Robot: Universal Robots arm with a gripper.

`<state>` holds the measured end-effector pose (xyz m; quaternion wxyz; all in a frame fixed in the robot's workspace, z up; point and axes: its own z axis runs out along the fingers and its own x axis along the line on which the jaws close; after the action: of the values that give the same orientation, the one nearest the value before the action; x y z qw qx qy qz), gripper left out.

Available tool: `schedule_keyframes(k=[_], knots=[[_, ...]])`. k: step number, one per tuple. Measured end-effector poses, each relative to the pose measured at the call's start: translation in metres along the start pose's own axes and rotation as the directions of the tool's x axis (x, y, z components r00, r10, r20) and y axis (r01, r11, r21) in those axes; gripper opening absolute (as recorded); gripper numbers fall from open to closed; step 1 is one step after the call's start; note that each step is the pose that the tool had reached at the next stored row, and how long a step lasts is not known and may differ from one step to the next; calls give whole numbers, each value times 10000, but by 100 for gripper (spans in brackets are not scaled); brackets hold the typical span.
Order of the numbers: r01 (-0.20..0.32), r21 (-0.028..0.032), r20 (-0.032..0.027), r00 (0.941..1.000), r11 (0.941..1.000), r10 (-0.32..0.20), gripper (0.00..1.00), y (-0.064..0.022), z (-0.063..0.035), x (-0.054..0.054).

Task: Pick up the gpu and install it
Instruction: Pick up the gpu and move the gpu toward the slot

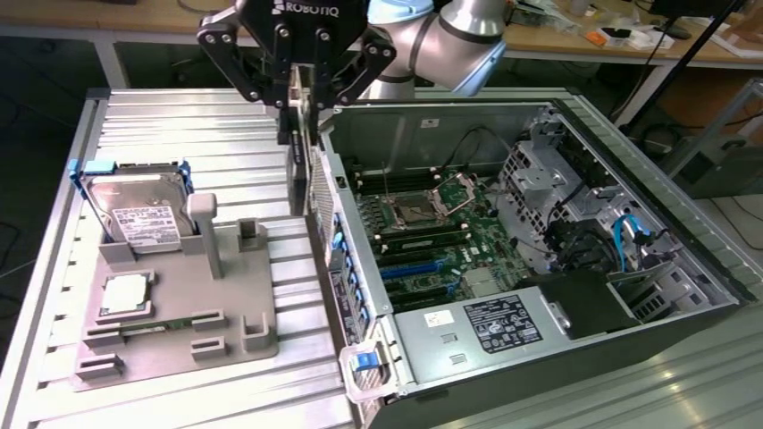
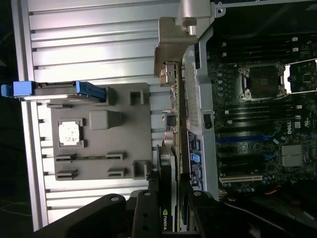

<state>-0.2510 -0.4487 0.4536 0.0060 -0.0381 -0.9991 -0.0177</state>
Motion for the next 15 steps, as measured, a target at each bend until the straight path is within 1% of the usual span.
schedule_keyframes(k=[2,3,10,12,15], knots=[[-1,0,0,10000,10000,1,27,5,-1,-65],[0,1,0,10000,10000,0,27,10,-2,-136],[3,0,0,10000,10000,-3,27,29,-4,-373],[3,1,-1,10000,10000,-3,27,30,-5,-396],[2,0,0,10000,10000,-2,27,30,-4,-396]])
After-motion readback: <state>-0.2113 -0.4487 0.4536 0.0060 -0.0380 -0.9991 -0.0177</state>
